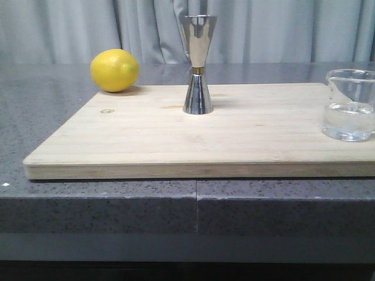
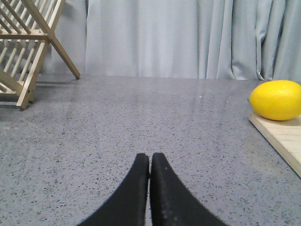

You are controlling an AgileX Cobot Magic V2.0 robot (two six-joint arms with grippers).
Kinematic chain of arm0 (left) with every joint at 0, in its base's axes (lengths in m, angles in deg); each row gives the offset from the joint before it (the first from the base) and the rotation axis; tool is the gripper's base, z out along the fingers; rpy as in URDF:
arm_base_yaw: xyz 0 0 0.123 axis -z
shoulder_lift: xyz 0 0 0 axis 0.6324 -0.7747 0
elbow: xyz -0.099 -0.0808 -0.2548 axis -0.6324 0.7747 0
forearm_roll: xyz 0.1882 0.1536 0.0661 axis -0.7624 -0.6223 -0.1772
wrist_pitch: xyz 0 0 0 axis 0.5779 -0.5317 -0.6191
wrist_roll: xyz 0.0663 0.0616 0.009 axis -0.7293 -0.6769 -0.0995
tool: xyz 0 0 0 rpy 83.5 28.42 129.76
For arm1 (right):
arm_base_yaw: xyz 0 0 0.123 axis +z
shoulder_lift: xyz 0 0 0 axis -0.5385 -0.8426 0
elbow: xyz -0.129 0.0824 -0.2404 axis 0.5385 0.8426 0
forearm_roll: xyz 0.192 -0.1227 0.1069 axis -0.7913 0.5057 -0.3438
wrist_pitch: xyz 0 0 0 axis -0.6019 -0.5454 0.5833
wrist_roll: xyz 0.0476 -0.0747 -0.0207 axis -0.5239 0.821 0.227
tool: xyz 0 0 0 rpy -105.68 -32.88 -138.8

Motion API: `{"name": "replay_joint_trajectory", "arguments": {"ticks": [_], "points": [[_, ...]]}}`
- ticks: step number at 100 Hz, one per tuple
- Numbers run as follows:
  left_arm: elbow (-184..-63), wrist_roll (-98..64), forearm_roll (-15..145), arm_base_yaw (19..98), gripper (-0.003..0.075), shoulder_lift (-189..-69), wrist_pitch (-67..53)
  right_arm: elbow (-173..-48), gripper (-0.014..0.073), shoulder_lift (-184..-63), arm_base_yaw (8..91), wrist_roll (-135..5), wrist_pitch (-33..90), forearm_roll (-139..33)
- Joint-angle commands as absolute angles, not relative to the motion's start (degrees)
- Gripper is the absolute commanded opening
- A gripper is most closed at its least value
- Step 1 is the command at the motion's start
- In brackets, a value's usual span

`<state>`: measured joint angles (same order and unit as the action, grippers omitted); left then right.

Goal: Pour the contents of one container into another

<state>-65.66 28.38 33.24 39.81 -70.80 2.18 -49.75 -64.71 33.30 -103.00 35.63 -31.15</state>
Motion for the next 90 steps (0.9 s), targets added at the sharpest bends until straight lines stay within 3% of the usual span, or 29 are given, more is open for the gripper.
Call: {"name": "replay_joint_trajectory", "arguments": {"ticks": [1,90], "points": [[-64.5,28.3,33.2,39.7,-0.0021,-69.6,6.4,-48.2,-0.0069,-63.6,33.4,-102.5,40.1,-31.0],[-64.5,28.3,33.2,39.7,-0.0021,-69.6,6.5,-48.2,-0.0069,-63.6,33.4,-102.3,35.3,-26.1]]}}
